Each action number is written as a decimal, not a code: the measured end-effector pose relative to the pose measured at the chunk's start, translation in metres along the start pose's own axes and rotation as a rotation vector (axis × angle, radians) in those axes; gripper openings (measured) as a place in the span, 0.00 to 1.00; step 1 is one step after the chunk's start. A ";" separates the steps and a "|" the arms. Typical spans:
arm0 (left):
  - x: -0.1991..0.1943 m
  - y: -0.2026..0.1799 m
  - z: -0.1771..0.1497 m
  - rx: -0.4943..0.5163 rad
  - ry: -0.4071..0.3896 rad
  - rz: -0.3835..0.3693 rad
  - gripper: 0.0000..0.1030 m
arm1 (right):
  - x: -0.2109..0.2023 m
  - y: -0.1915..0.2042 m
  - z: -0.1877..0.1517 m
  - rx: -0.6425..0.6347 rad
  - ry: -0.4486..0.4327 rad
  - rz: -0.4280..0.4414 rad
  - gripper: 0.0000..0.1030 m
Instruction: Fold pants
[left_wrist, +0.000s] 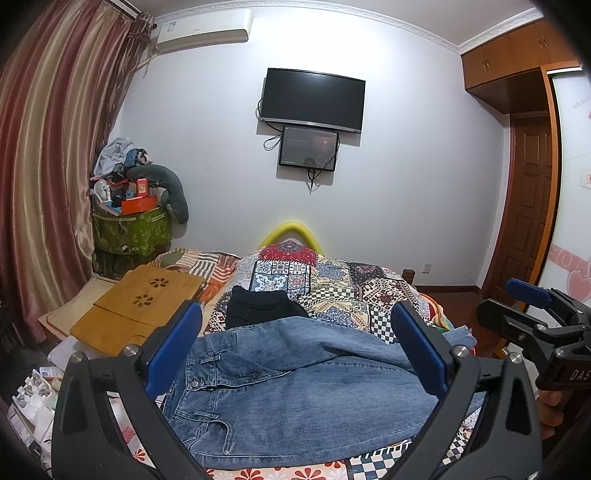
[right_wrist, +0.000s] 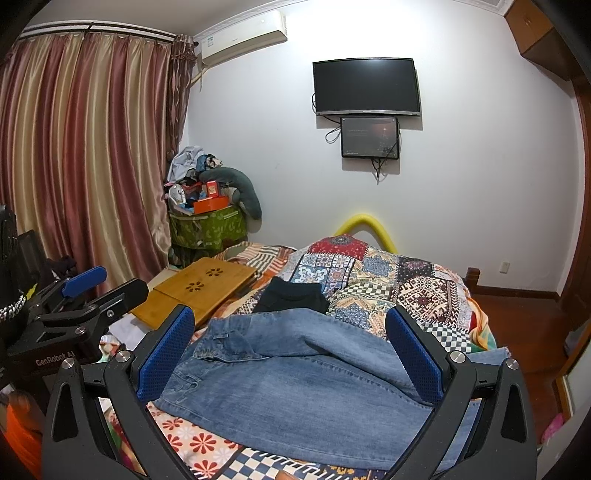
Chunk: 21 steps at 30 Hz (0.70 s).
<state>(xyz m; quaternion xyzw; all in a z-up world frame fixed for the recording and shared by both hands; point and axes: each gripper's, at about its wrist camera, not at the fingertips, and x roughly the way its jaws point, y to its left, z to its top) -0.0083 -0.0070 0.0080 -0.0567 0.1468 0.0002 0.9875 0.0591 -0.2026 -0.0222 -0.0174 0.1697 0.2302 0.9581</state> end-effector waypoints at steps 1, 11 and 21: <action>0.000 0.001 0.000 -0.002 0.001 0.001 1.00 | 0.000 0.001 0.000 0.001 0.000 0.001 1.00; 0.017 0.008 0.000 -0.005 0.027 0.015 1.00 | 0.008 -0.006 -0.004 0.001 0.020 -0.006 1.00; 0.094 0.035 -0.003 0.005 0.113 0.070 1.00 | 0.056 -0.034 -0.008 -0.005 0.085 -0.057 1.00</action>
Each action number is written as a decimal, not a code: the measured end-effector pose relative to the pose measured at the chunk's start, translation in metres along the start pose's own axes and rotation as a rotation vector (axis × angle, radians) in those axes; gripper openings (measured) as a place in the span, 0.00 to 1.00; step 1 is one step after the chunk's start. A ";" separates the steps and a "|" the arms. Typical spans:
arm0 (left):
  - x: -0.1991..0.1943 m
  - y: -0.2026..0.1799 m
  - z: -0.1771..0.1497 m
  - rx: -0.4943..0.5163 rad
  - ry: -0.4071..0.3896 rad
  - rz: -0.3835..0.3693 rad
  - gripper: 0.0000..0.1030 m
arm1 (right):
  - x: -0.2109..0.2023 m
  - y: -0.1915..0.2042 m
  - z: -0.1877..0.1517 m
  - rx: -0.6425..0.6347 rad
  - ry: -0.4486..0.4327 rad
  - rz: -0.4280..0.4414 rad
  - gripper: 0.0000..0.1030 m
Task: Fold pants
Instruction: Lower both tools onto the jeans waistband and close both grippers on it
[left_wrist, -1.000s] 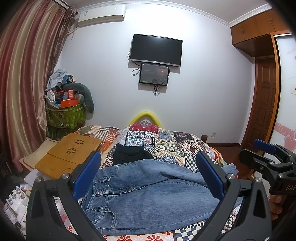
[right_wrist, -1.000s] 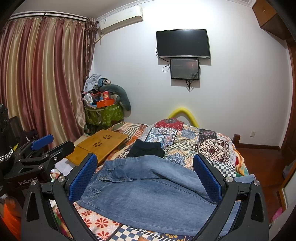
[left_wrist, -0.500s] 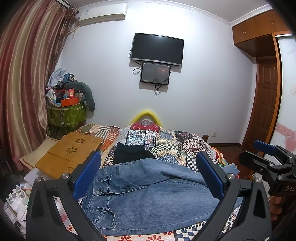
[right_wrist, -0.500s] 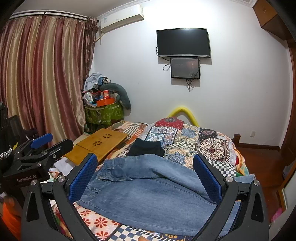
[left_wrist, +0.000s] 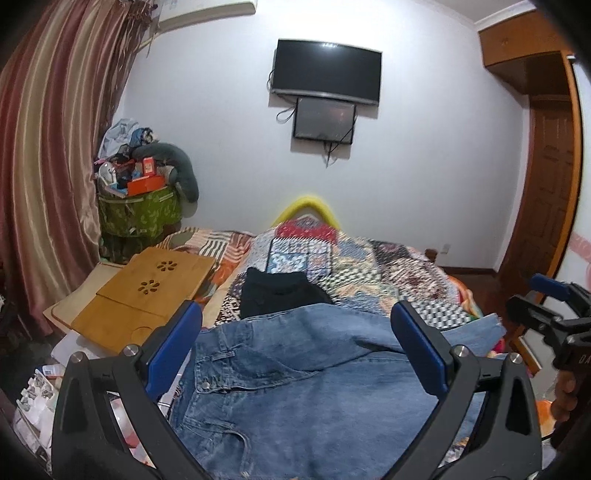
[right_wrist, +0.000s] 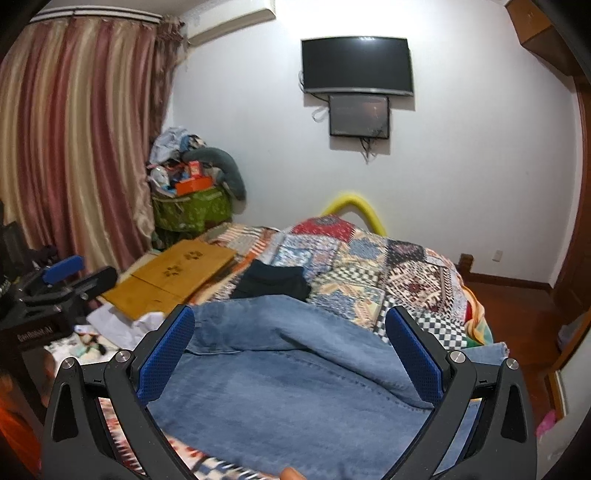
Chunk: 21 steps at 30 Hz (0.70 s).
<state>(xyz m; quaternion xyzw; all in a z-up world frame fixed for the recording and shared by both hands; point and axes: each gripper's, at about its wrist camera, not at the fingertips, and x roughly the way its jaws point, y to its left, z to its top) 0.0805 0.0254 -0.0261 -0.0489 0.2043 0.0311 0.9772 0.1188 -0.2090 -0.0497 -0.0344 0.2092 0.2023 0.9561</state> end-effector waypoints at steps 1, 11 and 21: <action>0.009 0.003 0.000 0.000 0.008 0.013 1.00 | 0.010 -0.006 0.000 -0.002 0.007 -0.012 1.00; 0.142 0.070 0.011 0.013 0.211 0.101 0.97 | 0.098 -0.056 0.001 0.017 0.144 -0.020 1.00; 0.273 0.146 -0.051 -0.112 0.567 0.134 0.73 | 0.194 -0.093 -0.028 -0.087 0.333 -0.058 1.00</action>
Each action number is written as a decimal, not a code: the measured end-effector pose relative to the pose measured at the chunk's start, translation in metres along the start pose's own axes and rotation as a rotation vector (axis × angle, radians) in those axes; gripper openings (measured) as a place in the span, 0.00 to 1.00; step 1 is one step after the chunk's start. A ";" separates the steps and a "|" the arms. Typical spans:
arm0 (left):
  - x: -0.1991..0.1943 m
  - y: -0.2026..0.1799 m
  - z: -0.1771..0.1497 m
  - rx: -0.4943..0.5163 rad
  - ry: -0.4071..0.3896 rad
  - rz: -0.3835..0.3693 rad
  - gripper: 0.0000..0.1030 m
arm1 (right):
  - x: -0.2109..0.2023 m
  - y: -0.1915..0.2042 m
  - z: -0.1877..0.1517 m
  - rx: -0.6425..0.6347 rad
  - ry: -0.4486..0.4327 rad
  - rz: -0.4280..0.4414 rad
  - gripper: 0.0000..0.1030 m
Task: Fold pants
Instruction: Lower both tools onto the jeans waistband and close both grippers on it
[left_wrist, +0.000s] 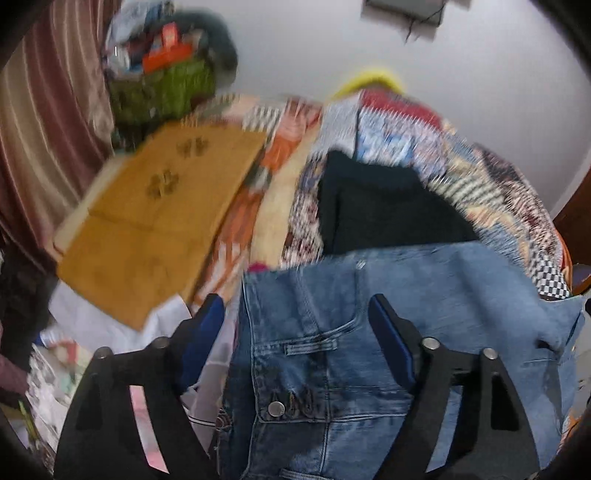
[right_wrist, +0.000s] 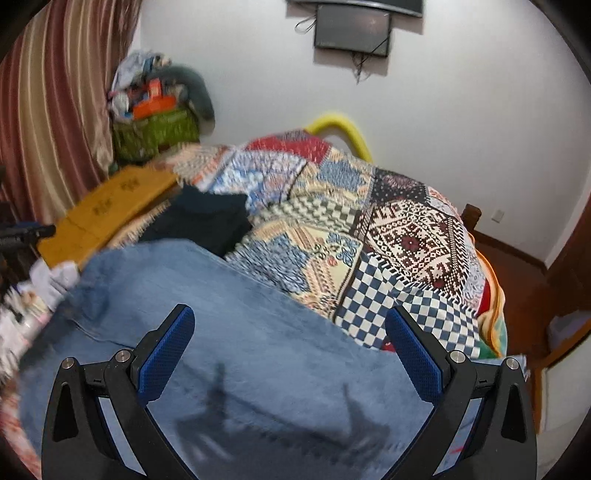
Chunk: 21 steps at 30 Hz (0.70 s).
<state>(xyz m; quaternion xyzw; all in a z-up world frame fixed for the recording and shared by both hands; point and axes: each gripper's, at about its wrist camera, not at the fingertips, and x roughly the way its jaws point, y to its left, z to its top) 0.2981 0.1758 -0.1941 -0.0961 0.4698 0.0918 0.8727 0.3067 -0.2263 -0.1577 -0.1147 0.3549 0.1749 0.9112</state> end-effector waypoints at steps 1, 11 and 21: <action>0.010 0.003 -0.001 -0.011 0.023 -0.007 0.71 | 0.008 -0.002 0.000 -0.016 0.016 -0.002 1.00; 0.100 -0.010 -0.004 -0.002 0.193 -0.020 0.71 | 0.085 -0.004 0.005 -0.069 0.153 0.128 0.92; 0.139 -0.009 -0.001 -0.103 0.241 -0.058 0.69 | 0.144 -0.001 0.011 -0.053 0.285 0.300 0.83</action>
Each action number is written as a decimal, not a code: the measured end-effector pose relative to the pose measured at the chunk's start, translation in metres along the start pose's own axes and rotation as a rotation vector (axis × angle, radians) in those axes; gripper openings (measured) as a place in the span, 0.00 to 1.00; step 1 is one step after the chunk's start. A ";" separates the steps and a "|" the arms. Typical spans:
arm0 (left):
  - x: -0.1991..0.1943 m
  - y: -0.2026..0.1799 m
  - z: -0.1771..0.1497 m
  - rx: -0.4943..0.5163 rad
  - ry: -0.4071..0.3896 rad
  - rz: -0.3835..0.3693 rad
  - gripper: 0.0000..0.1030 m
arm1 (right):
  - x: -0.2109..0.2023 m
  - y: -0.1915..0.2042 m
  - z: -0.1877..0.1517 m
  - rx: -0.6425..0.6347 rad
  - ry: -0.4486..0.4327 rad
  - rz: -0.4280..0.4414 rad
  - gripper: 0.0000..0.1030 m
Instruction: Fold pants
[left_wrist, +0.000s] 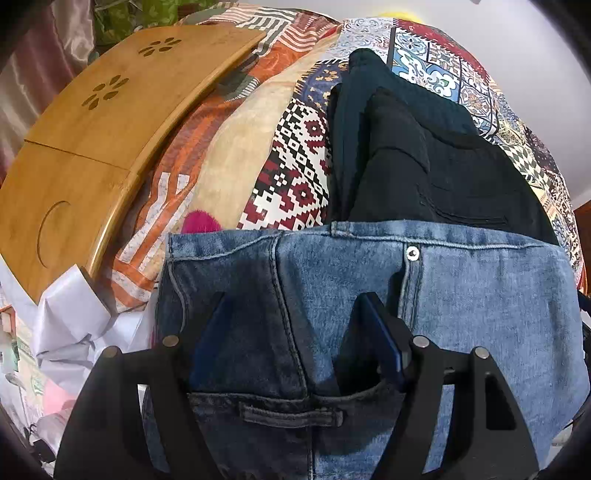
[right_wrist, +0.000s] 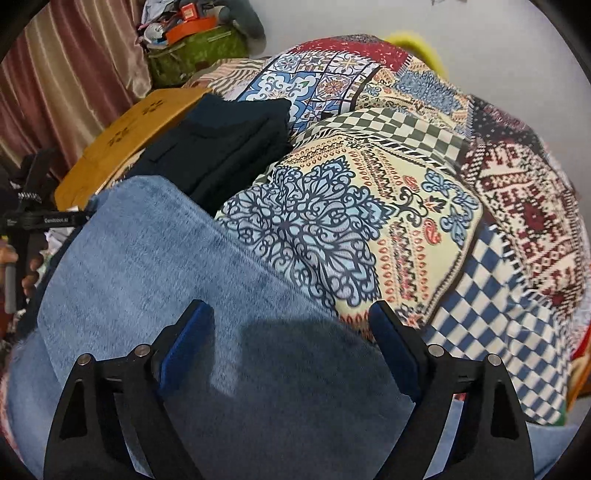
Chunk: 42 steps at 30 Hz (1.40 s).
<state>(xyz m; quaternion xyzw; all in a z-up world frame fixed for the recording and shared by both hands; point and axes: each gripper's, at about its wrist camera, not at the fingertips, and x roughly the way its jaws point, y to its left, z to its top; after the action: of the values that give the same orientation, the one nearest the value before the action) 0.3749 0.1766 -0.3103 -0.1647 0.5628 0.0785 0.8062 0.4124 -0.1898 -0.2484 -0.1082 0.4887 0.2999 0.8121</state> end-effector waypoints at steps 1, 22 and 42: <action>0.000 -0.001 0.000 -0.001 -0.001 0.003 0.68 | 0.002 0.001 0.001 0.002 0.006 0.008 0.82; -0.105 0.002 -0.019 0.050 -0.183 0.023 0.10 | -0.061 0.033 -0.010 -0.020 -0.100 -0.097 0.07; -0.216 0.020 -0.121 0.167 -0.335 0.086 0.07 | -0.162 0.121 -0.119 -0.107 -0.214 -0.013 0.03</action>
<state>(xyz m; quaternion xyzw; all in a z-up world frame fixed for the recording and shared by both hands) 0.1853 0.1648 -0.1503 -0.0577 0.4317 0.0924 0.8954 0.1988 -0.2104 -0.1545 -0.1220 0.3817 0.3301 0.8547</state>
